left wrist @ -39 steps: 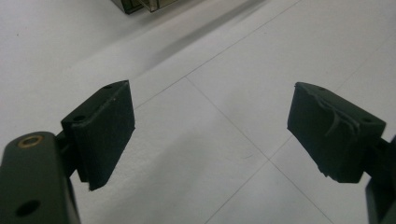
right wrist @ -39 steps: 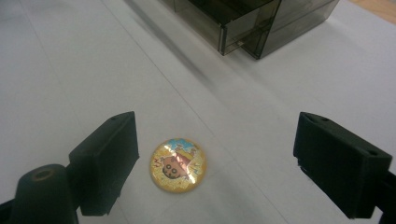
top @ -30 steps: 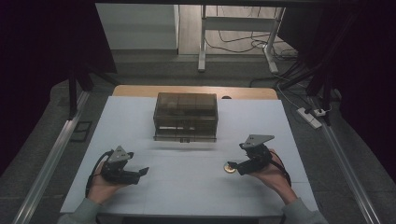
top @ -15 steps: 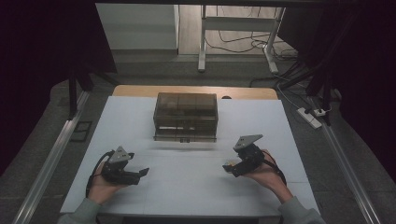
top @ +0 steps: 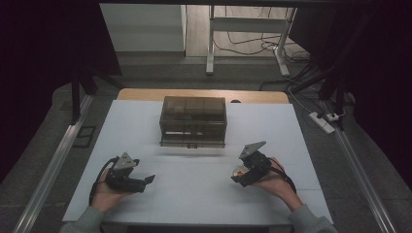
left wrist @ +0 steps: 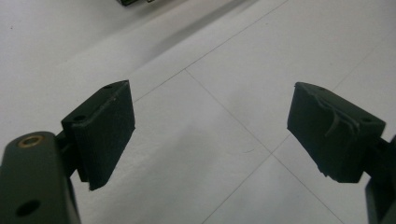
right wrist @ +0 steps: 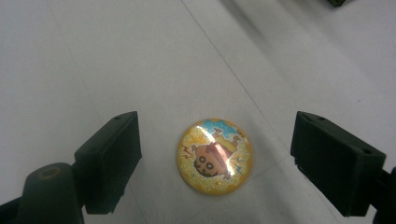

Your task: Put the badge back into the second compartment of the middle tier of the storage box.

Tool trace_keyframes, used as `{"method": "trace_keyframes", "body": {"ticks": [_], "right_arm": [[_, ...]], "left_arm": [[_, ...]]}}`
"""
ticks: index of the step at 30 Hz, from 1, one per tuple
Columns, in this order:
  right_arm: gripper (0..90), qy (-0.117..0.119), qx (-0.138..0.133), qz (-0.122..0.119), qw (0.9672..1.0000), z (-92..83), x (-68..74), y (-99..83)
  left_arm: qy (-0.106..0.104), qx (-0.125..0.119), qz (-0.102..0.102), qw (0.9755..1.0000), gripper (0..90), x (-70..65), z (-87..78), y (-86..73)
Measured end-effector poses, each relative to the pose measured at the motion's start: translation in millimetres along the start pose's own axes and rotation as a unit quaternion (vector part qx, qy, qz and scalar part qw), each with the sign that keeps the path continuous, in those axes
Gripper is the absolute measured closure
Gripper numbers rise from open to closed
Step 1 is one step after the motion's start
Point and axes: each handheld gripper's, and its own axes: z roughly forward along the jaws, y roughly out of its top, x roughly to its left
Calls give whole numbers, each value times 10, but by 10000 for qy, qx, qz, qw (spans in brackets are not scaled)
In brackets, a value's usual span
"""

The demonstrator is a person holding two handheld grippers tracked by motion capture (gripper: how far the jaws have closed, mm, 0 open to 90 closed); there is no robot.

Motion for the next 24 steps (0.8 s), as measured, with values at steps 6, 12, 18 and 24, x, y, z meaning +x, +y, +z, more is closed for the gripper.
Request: {"method": "trace_keyframes", "body": {"ticks": [6,12,18,24], "right_arm": [[189,54,161,-48,9998,53,11,0],[202,42,284,-60,9996,95,12,3],[215,26,402,-90,9991,126,14,5],[257,22,477,-146,9988,148,21,7]], "left_arm": [[5,5,-2,10000,153,0,3,-1],[-3,11,19,10000,153,-1,2,-2],[0,19,20,10000,153,0,5,-4],[2,21,27,10000,153,-1,4,-5]]}}
